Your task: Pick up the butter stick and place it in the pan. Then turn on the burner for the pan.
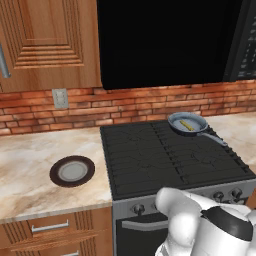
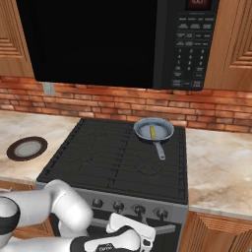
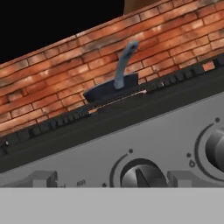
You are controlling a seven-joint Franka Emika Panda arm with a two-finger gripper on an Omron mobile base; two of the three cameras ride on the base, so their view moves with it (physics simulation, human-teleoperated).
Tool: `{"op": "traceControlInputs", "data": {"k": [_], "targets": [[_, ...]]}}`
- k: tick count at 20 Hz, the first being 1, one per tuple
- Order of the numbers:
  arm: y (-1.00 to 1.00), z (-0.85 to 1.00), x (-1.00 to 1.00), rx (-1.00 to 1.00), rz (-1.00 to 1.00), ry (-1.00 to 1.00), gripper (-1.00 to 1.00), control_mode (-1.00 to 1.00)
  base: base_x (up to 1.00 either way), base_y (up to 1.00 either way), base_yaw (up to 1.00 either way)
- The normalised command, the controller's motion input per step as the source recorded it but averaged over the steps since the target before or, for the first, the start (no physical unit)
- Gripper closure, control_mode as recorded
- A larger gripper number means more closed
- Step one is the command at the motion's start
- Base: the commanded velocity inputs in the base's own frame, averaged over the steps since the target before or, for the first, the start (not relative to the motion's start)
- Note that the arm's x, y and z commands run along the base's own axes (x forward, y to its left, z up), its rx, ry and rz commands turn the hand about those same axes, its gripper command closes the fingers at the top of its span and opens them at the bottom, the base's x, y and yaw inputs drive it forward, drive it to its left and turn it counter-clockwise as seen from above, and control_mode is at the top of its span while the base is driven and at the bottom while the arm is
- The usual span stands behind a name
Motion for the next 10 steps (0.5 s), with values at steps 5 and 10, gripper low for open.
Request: {"op": "traceControlInputs", "data": {"k": [5, 10], "targets": [[-0.16, -0.15, 0.08, 0.01, 0.0, -0.13, -1.0, -1.0, 0.0, 0.0, 0.0], [-0.19, -0.18, 0.02, 0.0, 0.0, -0.15, -1.0, -1.0, 0.0, 0.0, 0.0]]}}
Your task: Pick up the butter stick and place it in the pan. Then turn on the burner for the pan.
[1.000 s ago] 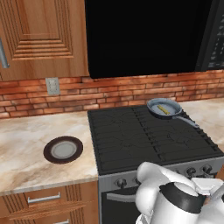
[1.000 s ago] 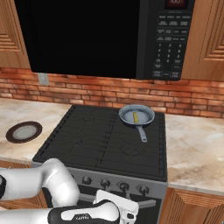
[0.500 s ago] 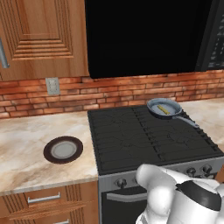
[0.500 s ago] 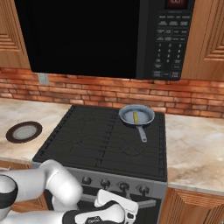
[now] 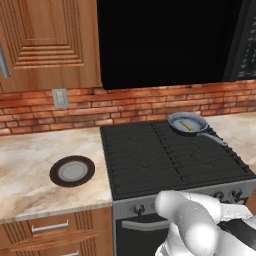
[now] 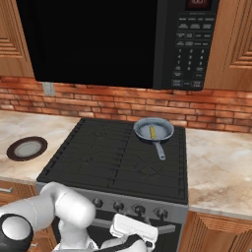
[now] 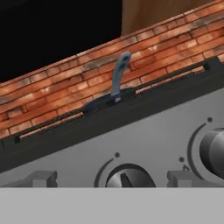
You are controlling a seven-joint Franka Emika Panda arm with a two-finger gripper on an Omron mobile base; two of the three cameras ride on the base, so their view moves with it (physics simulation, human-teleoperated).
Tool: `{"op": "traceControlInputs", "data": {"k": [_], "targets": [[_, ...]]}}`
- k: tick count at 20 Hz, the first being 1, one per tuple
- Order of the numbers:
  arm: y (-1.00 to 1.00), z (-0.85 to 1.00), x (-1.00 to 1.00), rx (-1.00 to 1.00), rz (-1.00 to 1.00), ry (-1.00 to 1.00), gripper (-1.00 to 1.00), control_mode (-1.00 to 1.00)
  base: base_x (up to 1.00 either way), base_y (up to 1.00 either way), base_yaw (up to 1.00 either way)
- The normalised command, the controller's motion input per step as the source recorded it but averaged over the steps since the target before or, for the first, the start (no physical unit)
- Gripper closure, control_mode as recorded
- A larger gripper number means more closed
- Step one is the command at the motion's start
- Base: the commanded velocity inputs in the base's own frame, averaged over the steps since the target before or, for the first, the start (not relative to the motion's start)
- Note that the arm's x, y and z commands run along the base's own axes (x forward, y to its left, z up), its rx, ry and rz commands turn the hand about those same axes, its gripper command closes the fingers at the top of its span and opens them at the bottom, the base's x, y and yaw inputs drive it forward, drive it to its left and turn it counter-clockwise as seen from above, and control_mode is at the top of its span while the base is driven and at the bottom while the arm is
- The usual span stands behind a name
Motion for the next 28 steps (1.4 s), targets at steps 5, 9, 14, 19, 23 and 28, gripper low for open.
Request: {"op": "traceControlInputs", "data": {"k": [5, 9, 14, 19, 23, 28], "targets": [[-0.08, -0.25, 0.03, 0.0, 0.0, -0.12, -1.0, -1.0, 0.0, 0.0, 0.0], [-0.06, -0.16, 0.06, 0.0, 0.0, -0.13, -1.0, -1.0, 0.0, 0.0, 0.0], [-0.09, -0.04, 0.07, 0.0, 0.0, -0.12, -1.0, -1.0, 0.0, 0.0, 0.0], [-0.04, 0.0, 0.02, 0.0, 0.01, -0.1, -1.0, -1.0, 0.0, 0.0, 0.0], [0.01, 0.0, 0.0, 0.0, 0.02, -0.05, -1.0, -1.0, 0.0, 0.0, 0.0], [0.1, 0.12, 0.0, 0.0, 0.02, -0.01, -1.0, -1.0, 0.0, 0.0, 0.0]]}}
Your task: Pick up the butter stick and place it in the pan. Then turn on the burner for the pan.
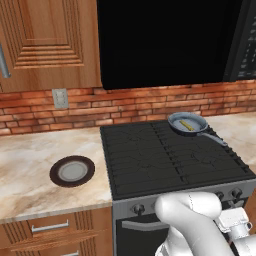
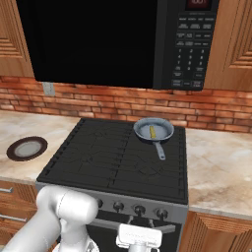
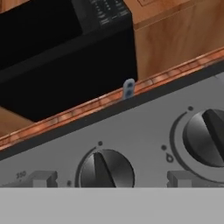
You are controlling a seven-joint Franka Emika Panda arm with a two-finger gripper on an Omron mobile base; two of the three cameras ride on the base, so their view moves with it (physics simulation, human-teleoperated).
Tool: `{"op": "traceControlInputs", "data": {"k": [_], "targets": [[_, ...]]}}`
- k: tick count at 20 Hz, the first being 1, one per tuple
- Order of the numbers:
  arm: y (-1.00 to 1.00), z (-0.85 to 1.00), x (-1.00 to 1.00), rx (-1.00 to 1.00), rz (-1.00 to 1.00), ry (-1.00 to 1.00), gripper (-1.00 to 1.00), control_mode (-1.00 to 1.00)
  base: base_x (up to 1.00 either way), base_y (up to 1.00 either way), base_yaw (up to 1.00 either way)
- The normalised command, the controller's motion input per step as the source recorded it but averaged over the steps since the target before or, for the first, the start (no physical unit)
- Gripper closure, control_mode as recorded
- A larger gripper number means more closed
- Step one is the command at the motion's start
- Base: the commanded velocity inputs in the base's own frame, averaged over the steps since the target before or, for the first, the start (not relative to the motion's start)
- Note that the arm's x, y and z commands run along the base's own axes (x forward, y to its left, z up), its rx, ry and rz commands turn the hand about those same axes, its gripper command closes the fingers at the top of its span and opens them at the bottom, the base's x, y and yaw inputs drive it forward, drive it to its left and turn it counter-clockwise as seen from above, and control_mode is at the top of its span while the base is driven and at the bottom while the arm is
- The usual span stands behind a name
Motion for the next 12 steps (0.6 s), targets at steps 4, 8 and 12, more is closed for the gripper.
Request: {"op": "traceControlInputs", "data": {"k": [4, 8, 12], "targets": [[0.12, 0.23, 0.0, 0.0, 0.0, 0.0, -1.0, -1.0, 0.0, 0.0, 0.0], [0.09, 0.26, 0.0, 0.0, 0.0, 0.0, -1.0, -1.0, 0.0, 0.0, 0.0], [0.1, 0.13, 0.02, 0.0, 0.0, 0.0, -1.0, -1.0, 0.0, 0.0, 0.0]]}}
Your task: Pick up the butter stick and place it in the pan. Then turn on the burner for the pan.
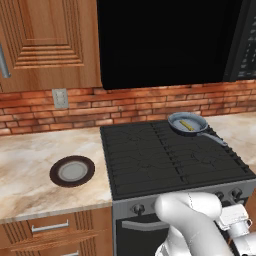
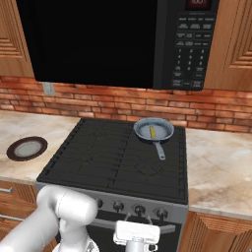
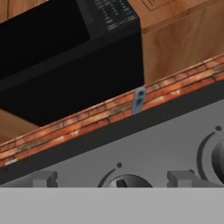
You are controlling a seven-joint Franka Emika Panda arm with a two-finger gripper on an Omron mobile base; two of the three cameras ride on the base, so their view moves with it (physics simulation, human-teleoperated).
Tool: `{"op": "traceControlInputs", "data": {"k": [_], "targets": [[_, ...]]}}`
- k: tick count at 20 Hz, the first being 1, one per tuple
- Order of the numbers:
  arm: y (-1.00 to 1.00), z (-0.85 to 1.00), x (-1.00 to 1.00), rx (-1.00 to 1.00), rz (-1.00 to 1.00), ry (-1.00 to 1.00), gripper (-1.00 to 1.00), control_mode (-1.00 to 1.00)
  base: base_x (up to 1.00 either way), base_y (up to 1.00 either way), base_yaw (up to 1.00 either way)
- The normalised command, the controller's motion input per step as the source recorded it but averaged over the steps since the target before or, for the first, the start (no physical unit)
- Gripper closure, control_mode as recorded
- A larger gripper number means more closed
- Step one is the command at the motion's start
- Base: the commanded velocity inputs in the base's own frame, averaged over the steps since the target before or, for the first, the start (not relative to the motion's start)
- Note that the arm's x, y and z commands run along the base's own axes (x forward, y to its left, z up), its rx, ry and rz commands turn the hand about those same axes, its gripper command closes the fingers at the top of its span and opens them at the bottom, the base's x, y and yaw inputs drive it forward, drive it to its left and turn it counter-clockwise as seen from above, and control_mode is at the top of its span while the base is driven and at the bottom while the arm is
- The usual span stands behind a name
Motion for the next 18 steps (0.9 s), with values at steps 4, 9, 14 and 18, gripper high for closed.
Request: {"op": "traceControlInputs", "data": {"k": [4, 9, 14, 18], "targets": [[0.1, 0.0, 0.19, 0.0, 0.0, 0.0, -1.0, -1.0, 0.0, 0.0, 0.0], [0.0, 0.0, 0.22, 0.0, 0.0, 0.0, -1.0, -1.0, 0.0, 0.0, 0.0], [-0.07, -0.03, 0.21, 0.0, 0.0, 0.0, -1.0, -1.0, 0.0, 0.0, 0.0], [-0.03, -0.05, 0.07, 0.0, 0.0, 0.0, -1.0, -1.0, 0.0, 0.0, 0.0]]}}
